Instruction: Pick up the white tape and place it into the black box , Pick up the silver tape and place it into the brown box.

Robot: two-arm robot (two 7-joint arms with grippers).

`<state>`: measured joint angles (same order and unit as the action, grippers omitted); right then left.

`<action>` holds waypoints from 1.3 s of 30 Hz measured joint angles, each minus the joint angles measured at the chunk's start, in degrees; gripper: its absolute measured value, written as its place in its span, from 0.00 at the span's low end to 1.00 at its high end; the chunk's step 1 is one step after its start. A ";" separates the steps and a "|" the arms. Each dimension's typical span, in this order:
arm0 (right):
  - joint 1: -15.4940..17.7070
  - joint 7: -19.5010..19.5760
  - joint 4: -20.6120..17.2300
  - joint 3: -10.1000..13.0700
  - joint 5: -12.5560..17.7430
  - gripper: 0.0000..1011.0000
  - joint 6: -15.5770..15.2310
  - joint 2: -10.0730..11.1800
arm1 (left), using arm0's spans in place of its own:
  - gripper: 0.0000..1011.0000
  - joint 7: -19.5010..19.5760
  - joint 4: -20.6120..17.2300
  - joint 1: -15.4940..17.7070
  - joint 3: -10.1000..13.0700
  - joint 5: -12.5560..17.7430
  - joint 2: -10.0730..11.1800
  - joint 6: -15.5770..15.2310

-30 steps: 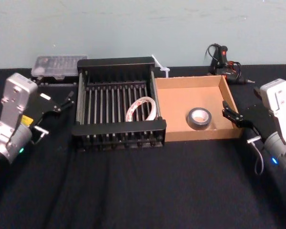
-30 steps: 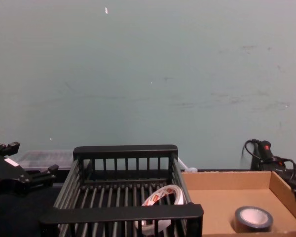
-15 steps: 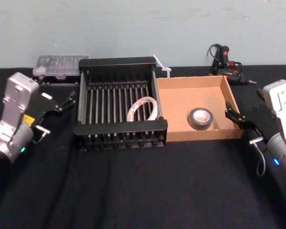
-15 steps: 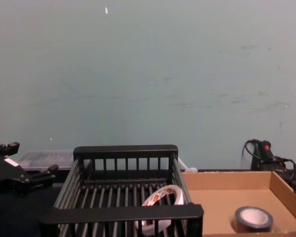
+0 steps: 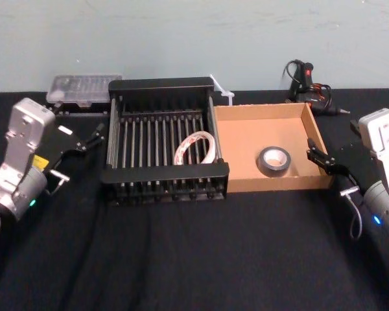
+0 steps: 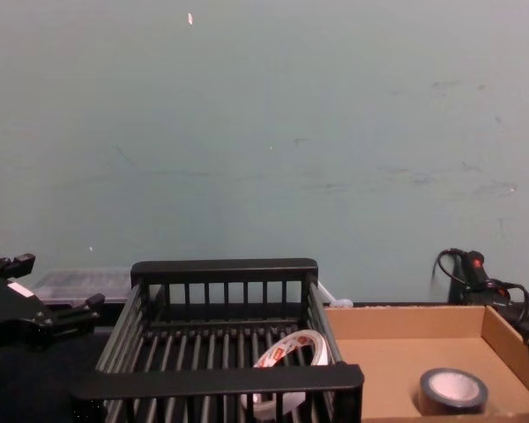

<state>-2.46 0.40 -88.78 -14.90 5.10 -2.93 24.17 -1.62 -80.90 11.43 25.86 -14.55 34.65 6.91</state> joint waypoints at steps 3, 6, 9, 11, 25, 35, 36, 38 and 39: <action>-0.01 -0.02 0.01 -0.02 0.00 0.99 0.01 0.01 | 0.99 0.00 0.00 0.00 0.00 0.00 0.00 0.00; -0.03 -0.03 0.01 -0.04 0.00 0.99 0.03 0.03 | 0.99 0.00 0.00 0.00 0.00 0.00 0.00 0.00; -0.04 -0.05 0.01 -0.06 0.00 0.99 0.05 0.04 | 0.99 0.00 0.00 0.00 0.00 0.00 0.00 0.00; -0.05 -0.05 0.01 -0.07 0.00 0.99 0.06 0.05 | 0.99 0.00 0.00 0.00 0.00 0.00 0.00 0.00; -0.06 -0.06 0.01 -0.07 0.00 0.99 0.07 0.05 | 0.99 0.00 0.00 0.00 0.00 0.00 0.00 0.00; -0.06 -0.06 0.01 -0.07 0.00 0.99 0.06 0.05 | 0.99 0.00 0.00 0.00 0.00 0.00 0.00 0.00; -0.06 -0.06 0.01 -0.07 0.00 0.99 0.06 0.05 | 0.99 0.00 0.00 0.00 0.00 0.00 0.00 0.00; -0.06 -0.06 0.01 -0.07 0.00 0.99 0.06 0.05 | 0.99 0.00 0.00 0.00 0.00 0.00 0.00 0.00; -0.06 -0.06 0.01 -0.07 0.00 0.99 0.06 0.05 | 0.99 0.00 0.00 0.00 0.00 0.00 0.00 0.00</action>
<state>-2.52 0.33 -88.77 -14.97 5.10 -2.87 24.21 -1.62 -80.90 11.43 25.86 -14.55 34.64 6.91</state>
